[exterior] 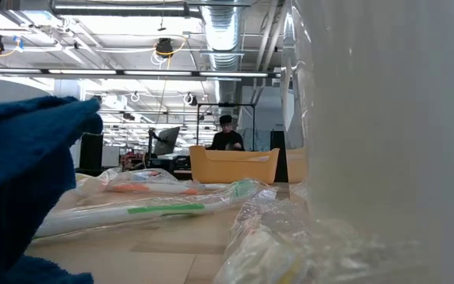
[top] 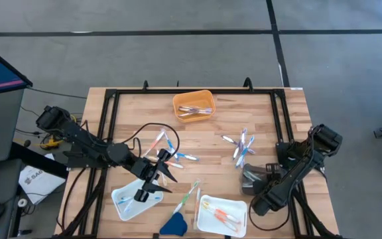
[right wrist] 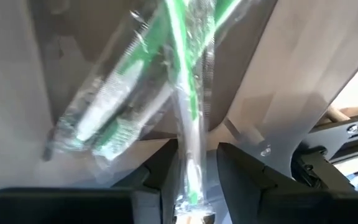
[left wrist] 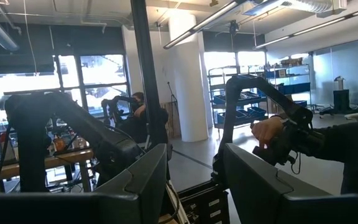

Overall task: Pick & Place Toothbrushes
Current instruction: Put the green toothbrush into the black bin

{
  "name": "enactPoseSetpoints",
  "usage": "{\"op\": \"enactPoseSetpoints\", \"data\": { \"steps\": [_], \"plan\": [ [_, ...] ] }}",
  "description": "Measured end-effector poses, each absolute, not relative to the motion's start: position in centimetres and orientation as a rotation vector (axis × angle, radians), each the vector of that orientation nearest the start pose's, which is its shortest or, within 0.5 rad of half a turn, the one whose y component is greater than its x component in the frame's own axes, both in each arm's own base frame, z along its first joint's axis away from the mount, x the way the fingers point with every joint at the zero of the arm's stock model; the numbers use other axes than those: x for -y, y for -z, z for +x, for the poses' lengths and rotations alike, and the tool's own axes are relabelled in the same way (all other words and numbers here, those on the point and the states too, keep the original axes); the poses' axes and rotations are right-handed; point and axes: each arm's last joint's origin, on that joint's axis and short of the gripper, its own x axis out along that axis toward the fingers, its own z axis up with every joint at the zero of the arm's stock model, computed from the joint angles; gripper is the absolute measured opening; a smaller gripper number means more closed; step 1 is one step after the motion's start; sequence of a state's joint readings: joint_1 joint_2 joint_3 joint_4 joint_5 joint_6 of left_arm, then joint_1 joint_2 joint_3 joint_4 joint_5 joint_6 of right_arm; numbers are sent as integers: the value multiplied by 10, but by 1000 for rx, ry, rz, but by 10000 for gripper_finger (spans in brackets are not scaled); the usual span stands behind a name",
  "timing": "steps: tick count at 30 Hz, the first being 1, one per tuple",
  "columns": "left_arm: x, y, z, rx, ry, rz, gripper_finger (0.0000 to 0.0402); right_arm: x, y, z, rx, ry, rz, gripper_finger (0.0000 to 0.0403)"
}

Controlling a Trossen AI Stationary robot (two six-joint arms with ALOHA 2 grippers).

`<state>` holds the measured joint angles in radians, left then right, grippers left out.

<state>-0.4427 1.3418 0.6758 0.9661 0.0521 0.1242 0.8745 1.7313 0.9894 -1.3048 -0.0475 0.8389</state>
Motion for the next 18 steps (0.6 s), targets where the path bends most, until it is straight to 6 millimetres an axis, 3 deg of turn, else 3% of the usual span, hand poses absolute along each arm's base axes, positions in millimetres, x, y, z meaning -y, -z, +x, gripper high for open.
{"op": "enactPoseSetpoints", "data": {
  "steps": [12,18],
  "plan": [
    [122,-285,254,327,472,63,154,-204,-182,165,-1690,202,-381,104],
    [122,-285,254,327,472,63,154,-206,-194,171,-1693,139,-424,103]
  ]
}}
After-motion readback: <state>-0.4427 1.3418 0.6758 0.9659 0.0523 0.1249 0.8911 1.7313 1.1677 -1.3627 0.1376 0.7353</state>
